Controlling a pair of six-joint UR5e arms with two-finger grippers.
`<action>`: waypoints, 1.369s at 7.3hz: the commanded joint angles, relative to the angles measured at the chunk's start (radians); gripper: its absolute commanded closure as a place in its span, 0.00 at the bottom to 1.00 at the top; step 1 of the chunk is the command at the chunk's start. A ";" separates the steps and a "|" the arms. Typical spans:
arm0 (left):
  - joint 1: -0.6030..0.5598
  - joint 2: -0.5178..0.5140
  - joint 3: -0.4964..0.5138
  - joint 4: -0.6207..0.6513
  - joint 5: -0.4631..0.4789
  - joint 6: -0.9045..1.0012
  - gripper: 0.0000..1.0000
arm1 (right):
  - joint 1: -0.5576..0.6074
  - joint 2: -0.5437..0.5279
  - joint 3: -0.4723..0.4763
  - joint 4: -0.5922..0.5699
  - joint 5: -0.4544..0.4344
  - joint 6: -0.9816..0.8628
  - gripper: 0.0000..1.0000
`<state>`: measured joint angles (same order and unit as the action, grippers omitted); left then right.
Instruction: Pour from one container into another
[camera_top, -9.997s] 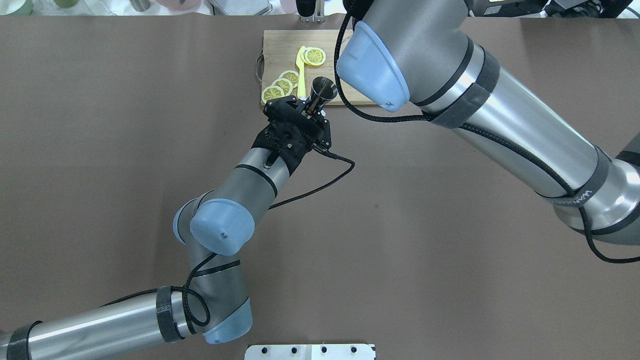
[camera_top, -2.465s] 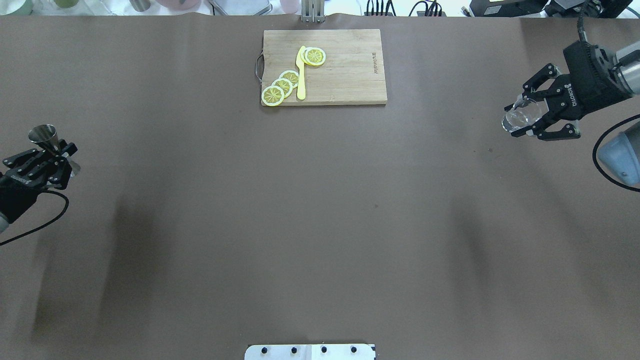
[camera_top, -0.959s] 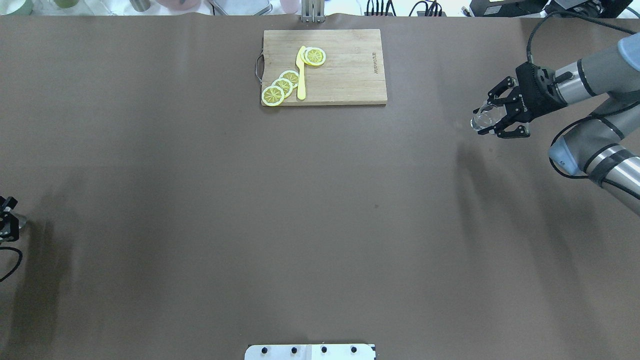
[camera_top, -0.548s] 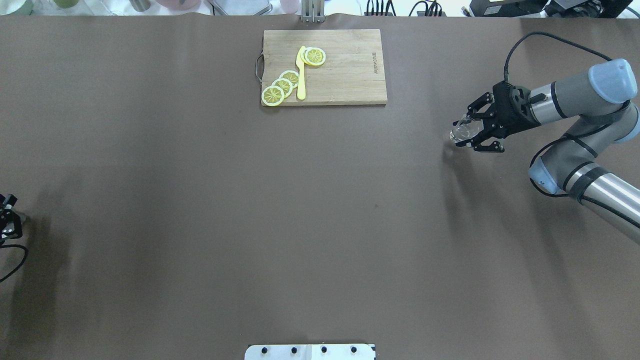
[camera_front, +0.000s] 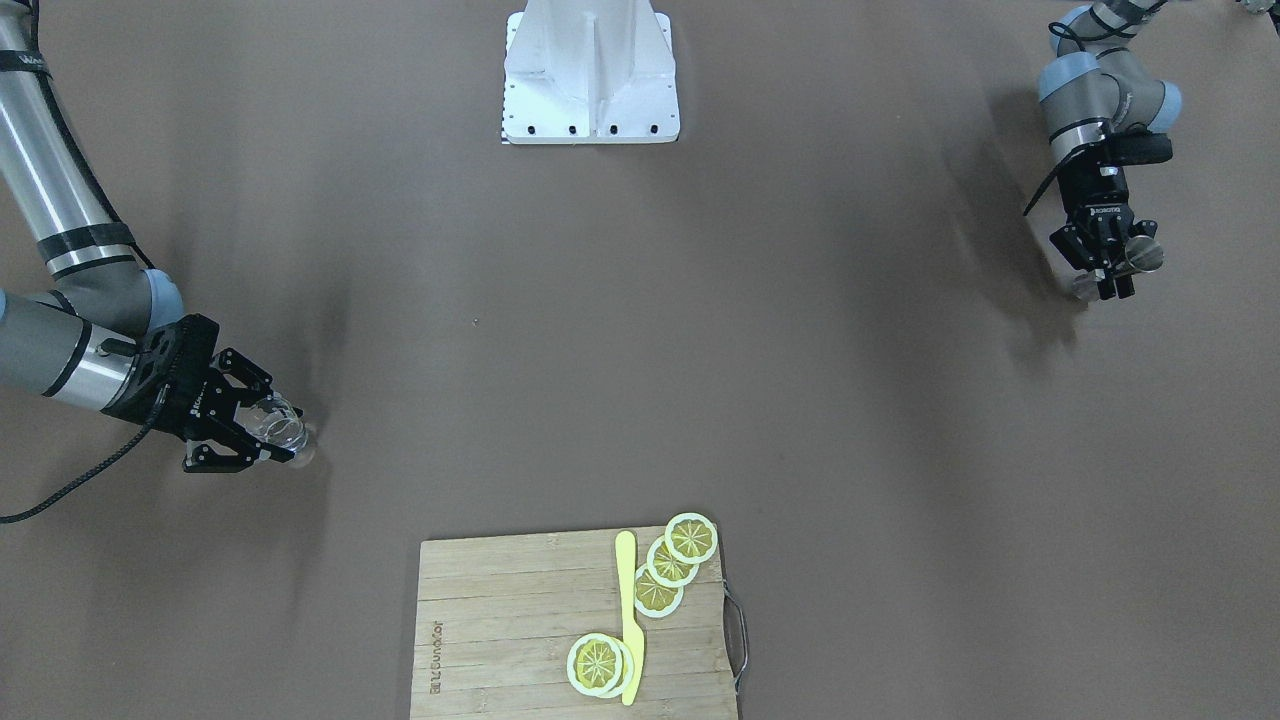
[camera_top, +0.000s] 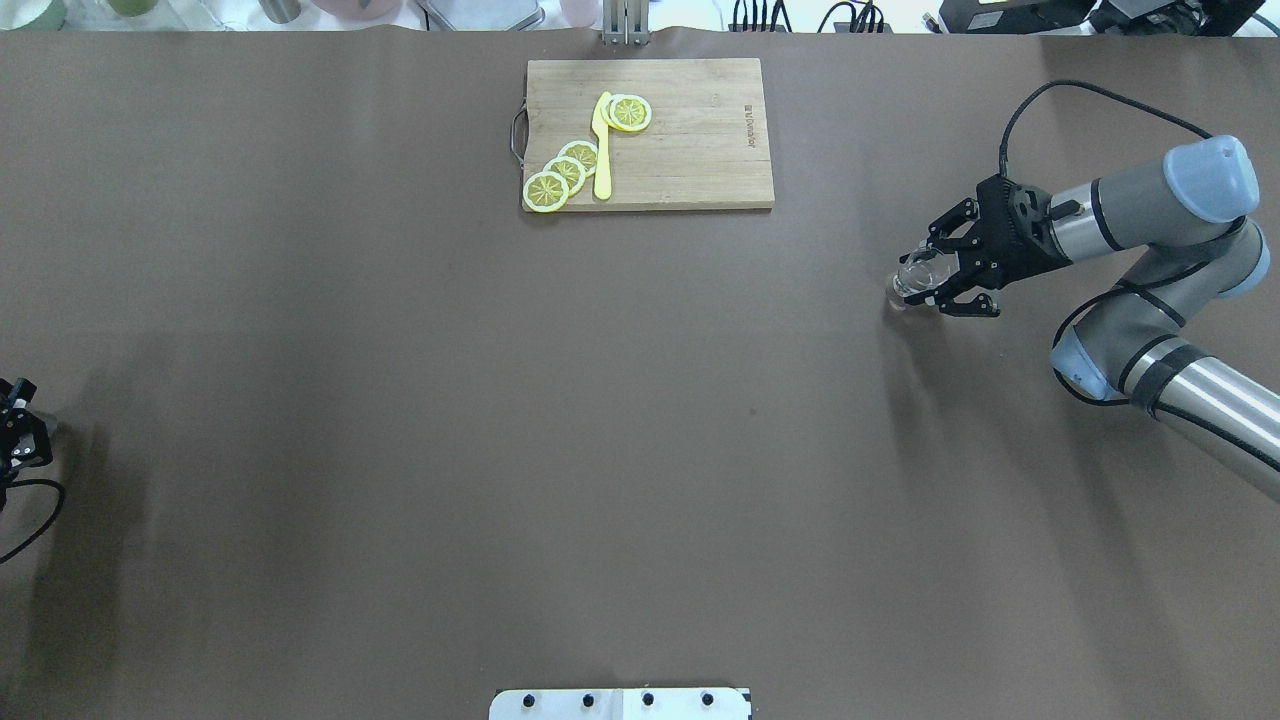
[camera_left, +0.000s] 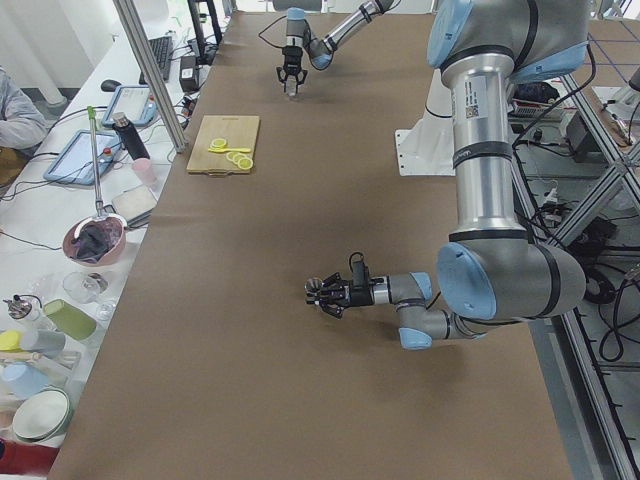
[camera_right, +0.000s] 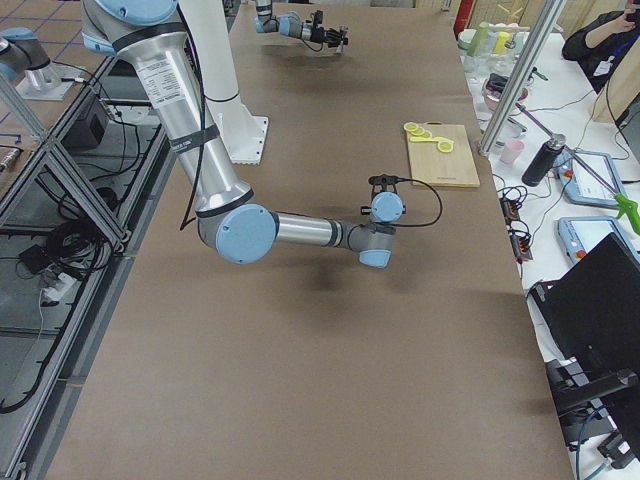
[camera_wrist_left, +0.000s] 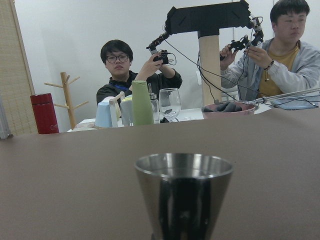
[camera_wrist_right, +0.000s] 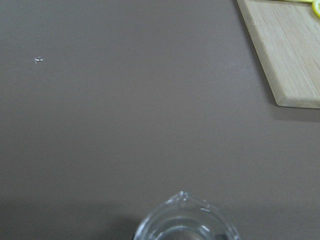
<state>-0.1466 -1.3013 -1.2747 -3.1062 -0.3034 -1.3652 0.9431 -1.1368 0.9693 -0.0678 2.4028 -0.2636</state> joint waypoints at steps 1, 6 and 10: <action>-0.001 -0.007 0.009 0.003 0.007 -0.067 0.65 | -0.015 0.000 -0.004 0.000 -0.016 0.007 1.00; 0.013 -0.009 0.005 0.007 0.007 -0.066 0.01 | -0.035 0.002 -0.006 0.017 -0.036 0.047 0.28; 0.038 0.136 -0.153 -0.034 -0.058 -0.055 0.01 | -0.037 0.002 -0.006 0.056 -0.036 0.112 0.00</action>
<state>-0.1126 -1.2289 -1.3576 -3.1175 -0.3245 -1.4249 0.9068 -1.1349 0.9634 -0.0151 2.3669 -0.1577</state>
